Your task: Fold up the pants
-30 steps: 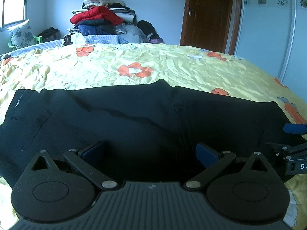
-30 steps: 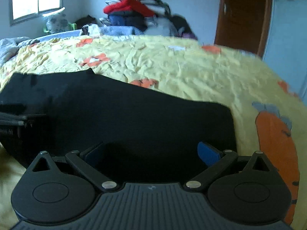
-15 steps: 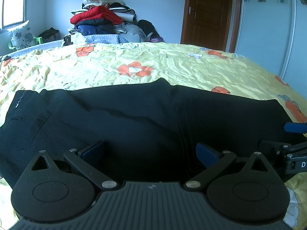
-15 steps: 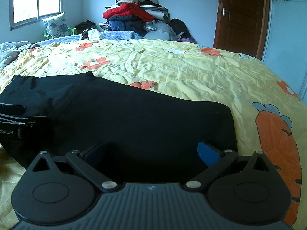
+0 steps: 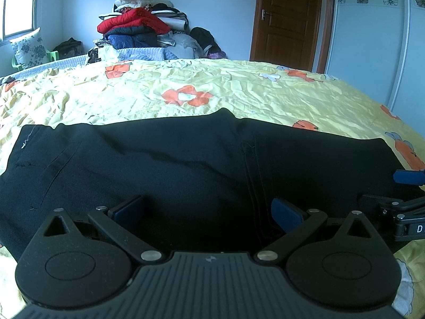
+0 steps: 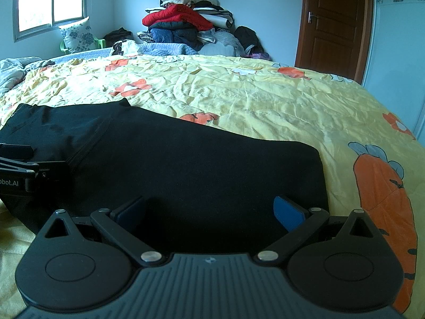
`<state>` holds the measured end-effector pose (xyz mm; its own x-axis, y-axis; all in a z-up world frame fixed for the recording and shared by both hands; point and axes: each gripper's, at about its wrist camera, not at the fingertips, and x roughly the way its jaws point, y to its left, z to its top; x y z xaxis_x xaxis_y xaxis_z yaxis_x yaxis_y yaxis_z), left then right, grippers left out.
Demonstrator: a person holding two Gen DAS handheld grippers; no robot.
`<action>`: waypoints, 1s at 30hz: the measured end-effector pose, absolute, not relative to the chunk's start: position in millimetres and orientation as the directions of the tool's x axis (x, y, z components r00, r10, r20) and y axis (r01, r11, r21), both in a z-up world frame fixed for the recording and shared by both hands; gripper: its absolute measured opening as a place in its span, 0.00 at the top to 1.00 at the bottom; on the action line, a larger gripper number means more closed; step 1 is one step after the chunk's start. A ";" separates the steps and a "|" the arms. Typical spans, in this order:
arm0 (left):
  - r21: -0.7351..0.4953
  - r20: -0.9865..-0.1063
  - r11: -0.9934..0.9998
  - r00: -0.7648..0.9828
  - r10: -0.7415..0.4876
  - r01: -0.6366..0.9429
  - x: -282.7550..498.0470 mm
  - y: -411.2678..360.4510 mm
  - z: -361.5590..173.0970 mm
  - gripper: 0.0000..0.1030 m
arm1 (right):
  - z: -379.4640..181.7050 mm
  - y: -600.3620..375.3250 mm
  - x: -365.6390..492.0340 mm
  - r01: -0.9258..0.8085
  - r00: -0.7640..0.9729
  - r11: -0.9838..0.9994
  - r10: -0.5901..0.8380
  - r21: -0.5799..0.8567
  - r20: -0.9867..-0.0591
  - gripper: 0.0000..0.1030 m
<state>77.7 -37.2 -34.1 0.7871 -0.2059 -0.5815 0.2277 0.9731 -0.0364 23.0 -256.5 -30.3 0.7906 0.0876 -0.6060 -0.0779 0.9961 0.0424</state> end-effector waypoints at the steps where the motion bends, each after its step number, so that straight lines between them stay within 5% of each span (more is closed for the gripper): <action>1: -0.036 -0.582 0.973 0.787 -0.206 0.228 77.7 -37.1 -34.1 0.00 | -30.3 -256.2 23.0 -0.078 0.791 0.996 0.088 0.042 -0.606 0.00; 21: -0.043 -0.571 0.974 0.794 -0.207 0.223 71.8 -31.4 -29.6 0.00 | -30.3 -255.8 22.6 -0.078 0.792 0.996 0.086 0.040 -0.604 0.00; 25: -0.044 -0.556 0.985 0.815 -0.164 0.167 58.6 -9.8 -20.3 0.00 | -25.9 -246.6 19.4 -0.060 0.804 0.998 0.055 0.011 -0.592 0.00; 30: -0.034 -0.551 0.999 0.833 -0.047 0.034 43.0 41.8 -10.2 0.00 | -0.5 -203.0 14.8 -0.227 0.837 0.973 0.178 -0.032 -0.517 0.00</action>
<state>43.0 41.8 -10.2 0.8331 -0.0470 -0.5511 0.0337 0.9988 -0.0344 14.8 -203.0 -0.5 0.8371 0.1783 -0.5172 -0.2274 0.9733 -0.0324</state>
